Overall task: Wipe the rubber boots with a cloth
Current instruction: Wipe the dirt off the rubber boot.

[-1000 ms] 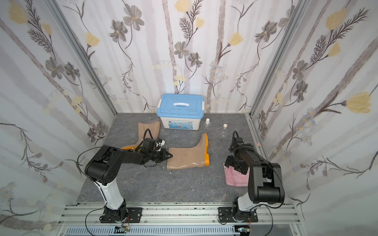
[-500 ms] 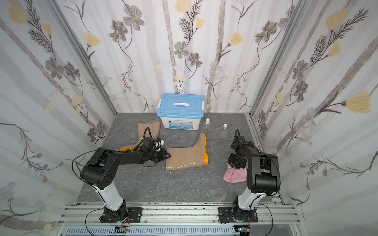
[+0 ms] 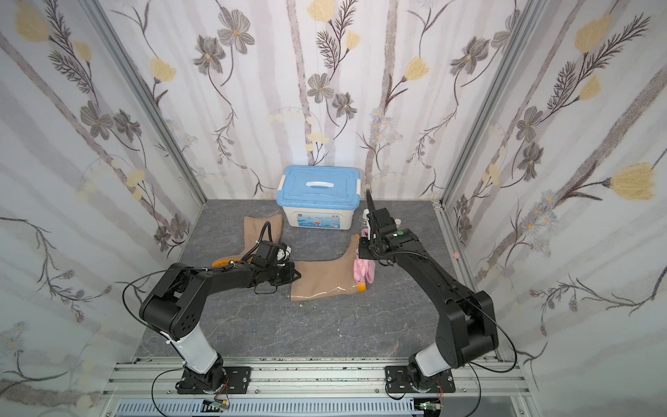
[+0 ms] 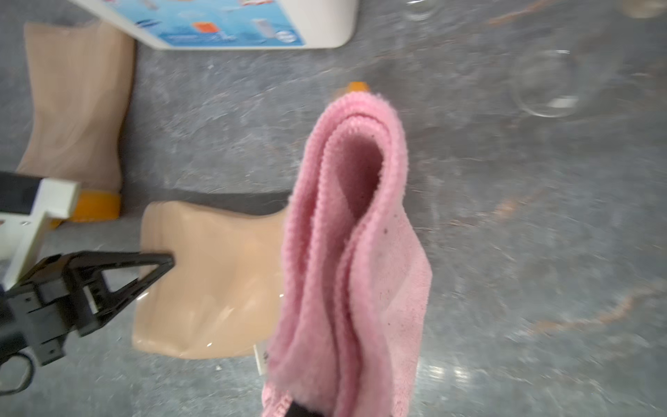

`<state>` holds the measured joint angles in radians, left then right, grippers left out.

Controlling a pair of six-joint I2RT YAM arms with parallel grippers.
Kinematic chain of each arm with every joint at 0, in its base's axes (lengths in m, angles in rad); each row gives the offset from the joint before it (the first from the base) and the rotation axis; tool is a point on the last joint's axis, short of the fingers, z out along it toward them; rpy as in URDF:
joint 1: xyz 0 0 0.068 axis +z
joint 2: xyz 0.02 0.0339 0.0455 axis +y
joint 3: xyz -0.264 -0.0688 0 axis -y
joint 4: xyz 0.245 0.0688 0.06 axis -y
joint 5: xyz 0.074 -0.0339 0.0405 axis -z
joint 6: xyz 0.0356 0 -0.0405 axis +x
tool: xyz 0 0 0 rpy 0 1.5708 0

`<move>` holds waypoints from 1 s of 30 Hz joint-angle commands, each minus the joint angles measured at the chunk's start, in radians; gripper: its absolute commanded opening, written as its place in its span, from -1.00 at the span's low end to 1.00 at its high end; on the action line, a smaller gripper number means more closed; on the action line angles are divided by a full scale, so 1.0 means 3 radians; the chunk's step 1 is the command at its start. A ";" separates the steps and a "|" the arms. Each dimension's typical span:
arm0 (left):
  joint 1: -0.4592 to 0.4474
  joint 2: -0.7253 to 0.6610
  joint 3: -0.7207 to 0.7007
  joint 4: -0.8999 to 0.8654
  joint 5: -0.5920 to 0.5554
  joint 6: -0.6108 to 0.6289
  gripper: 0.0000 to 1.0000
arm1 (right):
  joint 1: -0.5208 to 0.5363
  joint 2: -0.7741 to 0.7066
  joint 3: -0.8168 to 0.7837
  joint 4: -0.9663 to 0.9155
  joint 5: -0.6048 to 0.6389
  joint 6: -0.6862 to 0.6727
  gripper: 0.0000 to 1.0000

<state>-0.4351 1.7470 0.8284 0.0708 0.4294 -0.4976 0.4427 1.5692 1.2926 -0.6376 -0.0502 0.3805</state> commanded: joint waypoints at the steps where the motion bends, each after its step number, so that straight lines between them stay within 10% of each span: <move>1: -0.0027 -0.0015 0.0038 -0.0126 -0.0106 0.0038 -1.00 | 0.0223 0.0477 0.0305 0.0259 -0.0266 0.0138 -1.00; 9: -0.0031 0.0030 0.0092 -0.0216 -0.0031 -0.0003 -0.99 | 0.0627 0.1423 0.1025 0.0472 -0.0631 0.0195 -1.00; 21: -0.0028 -0.0013 0.0025 -0.0295 0.0118 0.0044 -0.61 | 0.0667 0.1567 0.1094 0.0424 -0.0559 0.0129 -1.00; 30: 0.0007 -0.0070 -0.0100 -0.0145 0.0209 0.0028 -1.00 | 0.0729 0.1682 0.1234 0.0448 -0.0643 0.0154 -1.00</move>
<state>-0.4362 1.7290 0.8070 0.0429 0.4679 -0.4942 0.6491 2.0624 1.6405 -0.5297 -0.2169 0.4252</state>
